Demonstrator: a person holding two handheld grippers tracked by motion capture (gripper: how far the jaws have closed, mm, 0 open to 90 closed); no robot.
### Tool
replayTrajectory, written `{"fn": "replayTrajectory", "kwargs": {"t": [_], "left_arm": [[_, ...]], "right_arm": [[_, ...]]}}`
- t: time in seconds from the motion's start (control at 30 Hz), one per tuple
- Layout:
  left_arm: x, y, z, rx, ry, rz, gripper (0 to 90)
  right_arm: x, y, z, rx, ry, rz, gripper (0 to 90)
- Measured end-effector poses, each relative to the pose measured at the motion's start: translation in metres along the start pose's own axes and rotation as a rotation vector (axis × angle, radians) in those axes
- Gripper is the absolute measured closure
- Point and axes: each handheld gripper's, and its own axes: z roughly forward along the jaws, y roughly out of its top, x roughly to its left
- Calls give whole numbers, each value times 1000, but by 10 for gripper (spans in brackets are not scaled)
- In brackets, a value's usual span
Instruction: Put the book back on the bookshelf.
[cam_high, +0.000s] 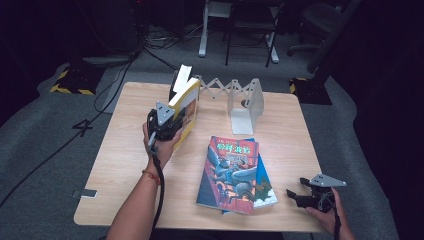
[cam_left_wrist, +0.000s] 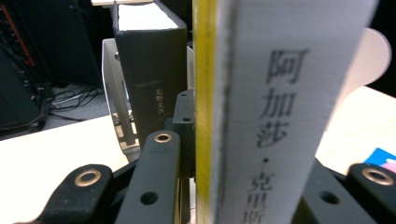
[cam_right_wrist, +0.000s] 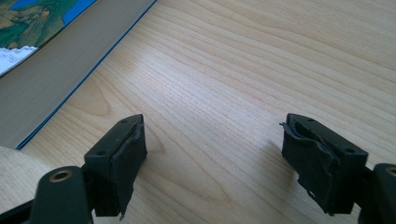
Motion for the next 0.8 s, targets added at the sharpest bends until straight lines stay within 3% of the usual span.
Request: {"fn": "replayTrajectory", "kwargs": {"t": [0.27, 0.8], "left_arm": [[-3, -9, 17, 4, 55, -40, 750], [-9, -15, 37, -26, 109, -58, 750]], "right_arm": [[0, 0, 0, 0, -2, 1, 218], [0, 0, 0, 2, 0, 3, 217]]}}
